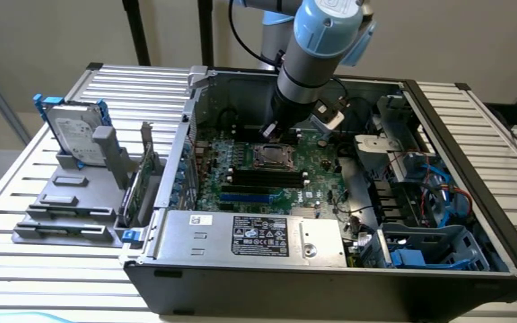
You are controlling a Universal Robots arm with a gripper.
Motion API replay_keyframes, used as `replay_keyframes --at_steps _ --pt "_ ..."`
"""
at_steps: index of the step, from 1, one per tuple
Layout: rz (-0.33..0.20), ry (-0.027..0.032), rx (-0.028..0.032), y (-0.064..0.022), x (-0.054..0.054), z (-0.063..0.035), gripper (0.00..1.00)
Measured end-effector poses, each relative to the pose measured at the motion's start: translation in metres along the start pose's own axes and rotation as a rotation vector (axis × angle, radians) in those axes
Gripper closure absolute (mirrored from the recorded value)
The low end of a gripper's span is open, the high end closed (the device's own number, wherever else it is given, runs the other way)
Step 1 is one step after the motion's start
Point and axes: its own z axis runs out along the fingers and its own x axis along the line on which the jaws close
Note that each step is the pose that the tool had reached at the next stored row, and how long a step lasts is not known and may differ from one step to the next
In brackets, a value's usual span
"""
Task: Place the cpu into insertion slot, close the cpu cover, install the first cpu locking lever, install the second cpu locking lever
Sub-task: 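Install the second cpu locking lever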
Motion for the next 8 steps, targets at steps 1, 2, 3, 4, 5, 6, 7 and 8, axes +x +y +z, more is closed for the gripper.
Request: replay_keyframes --at_steps 1,2,3,4,5,6,7,8 --pt "0.000 0.0000 0.0000 0.0000 0.0000 0.0000 0.89" --pt "0.000 0.0000 0.0000 0.0000 0.0000 0.0000 0.89" --pt "0.000 0.0000 0.0000 0.0000 0.0000 0.0000 0.89" --pt "0.000 0.0000 0.0000 0.0000 0.0000 0.0000 0.89" --pt "0.000 0.0000 0.0000 0.0001 -0.0003 -0.0001 0.89" --pt "0.000 0.0000 0.0000 0.0004 -0.0006 -0.0003 0.89" --pt "0.000 0.0000 0.0001 0.0011 -0.0013 -0.0006 0.89" --pt "0.000 -0.0002 0.0003 0.0020 -0.0023 -0.0011 0.89"
